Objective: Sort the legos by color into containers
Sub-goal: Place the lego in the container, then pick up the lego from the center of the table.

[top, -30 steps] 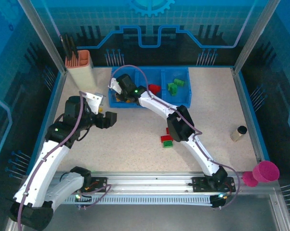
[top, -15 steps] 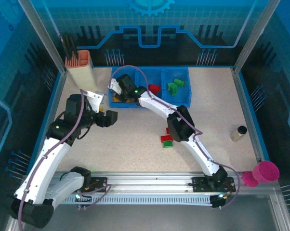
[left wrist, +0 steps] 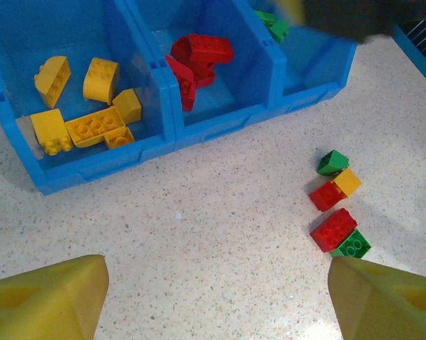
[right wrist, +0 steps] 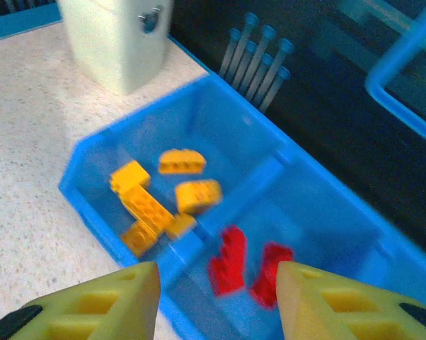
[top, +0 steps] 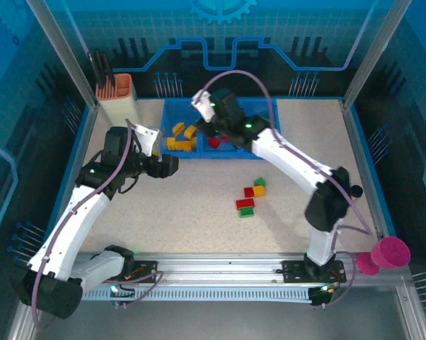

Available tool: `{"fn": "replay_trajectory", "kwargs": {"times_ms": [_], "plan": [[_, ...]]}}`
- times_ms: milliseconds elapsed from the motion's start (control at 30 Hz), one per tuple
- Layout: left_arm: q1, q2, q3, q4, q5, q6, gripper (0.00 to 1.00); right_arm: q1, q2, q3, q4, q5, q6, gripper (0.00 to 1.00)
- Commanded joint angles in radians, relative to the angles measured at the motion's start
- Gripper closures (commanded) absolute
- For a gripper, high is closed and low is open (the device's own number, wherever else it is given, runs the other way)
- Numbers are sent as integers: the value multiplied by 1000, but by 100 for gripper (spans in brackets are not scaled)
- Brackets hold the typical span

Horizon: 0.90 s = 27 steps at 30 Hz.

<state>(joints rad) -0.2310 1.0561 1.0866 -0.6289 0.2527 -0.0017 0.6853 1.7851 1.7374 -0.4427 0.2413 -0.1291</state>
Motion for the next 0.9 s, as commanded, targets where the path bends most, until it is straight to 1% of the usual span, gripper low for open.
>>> {"fn": "replay_trajectory", "kwargs": {"times_ms": [0, 67, 167, 233, 367, 467, 567, 667, 733, 867], "plan": [[7, 26, 56, 35, 39, -17, 17, -40, -94, -158, -183, 65, 138, 52], [7, 59, 81, 22, 26, -27, 17, -58, -162, -239, -236, 86, 188, 52], [6, 114, 138, -17, 29, -32, 17, -97, -254, -354, -297, 76, 272, 50], [5, 145, 166, -28, 23, -36, 16, -129, -306, -433, -326, 32, 331, 49], [5, 188, 203, -29, 22, -64, 9, -167, -337, -542, -369, -27, 403, 45], [5, 210, 208, -6, 40, -93, 7, -206, -322, -598, -355, -73, 422, 44], [2, 230, 219, 0, 53, -109, 5, -242, -284, -612, -332, -119, 421, 41], [-11, 254, 250, -43, 6, -103, 1, -262, -231, -599, -319, -138, 412, 39], [-25, 270, 272, -81, -27, -96, 1, -267, -195, -583, -309, -145, 402, 38], [-41, 275, 277, -91, -57, -106, 1, -267, -130, -551, -295, -160, 380, 37]]}}
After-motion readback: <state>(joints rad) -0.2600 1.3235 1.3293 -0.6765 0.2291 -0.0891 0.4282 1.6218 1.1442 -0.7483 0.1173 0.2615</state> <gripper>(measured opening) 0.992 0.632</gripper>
